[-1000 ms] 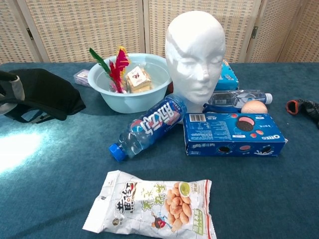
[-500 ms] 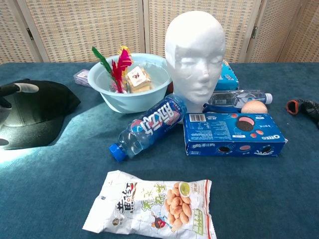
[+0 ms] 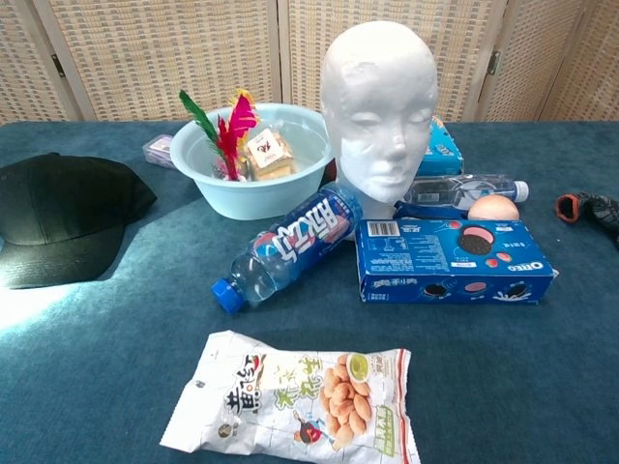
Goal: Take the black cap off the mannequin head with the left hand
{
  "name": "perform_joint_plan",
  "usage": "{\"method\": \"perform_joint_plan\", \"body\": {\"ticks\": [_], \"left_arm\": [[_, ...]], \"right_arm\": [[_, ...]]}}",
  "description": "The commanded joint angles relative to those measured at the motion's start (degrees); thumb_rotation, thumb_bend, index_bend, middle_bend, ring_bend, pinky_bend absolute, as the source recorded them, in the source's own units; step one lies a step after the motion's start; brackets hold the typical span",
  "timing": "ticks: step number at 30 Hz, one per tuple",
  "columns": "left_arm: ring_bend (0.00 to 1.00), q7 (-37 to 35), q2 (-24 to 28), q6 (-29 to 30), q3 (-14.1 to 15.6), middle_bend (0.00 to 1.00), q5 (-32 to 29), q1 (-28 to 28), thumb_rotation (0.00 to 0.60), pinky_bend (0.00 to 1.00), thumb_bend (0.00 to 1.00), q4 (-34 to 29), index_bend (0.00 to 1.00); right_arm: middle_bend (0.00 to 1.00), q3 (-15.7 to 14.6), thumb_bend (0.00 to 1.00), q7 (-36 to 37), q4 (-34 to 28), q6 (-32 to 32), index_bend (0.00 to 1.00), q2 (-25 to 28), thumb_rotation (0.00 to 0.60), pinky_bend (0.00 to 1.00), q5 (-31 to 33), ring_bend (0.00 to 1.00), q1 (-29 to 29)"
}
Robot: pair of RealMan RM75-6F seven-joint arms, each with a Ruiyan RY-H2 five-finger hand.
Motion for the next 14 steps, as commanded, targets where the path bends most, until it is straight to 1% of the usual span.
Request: {"method": "perform_joint_plan", "body": {"ticks": [1,6,14], "left_arm": [[0.31,-0.8,1.6,2.5,0.2,0.21,-0.2,2.4,0.6,0.6,0.0,-2.0,0.0],[0.29,-0.2,2.2,7.4,1.5,0.19,1.9,6.0,0.6,0.55,0.0,-3.4,0.0],[0.28,0.4,3.3,11.7,3.1,0.19,5.2,9.7,0.6,0.53,0.0,-5.6,0.0]], "right_arm": [[0.2,-0.2,0.01,0.2,0.0,-0.7,0.12,0.0,0.6,0.17,-0.7,0.12,0.7],[0.22,-0.4,0.01,0.2,0.3,-2.5,0.12,-0.5,0.6,0.17,-1.3,0.12,2.0],[0.23,-0.5,0.01,0.8,0.7,-3.4,0.14,-1.5,0.6,0.17,-2.7,0.12,3.5]]}}
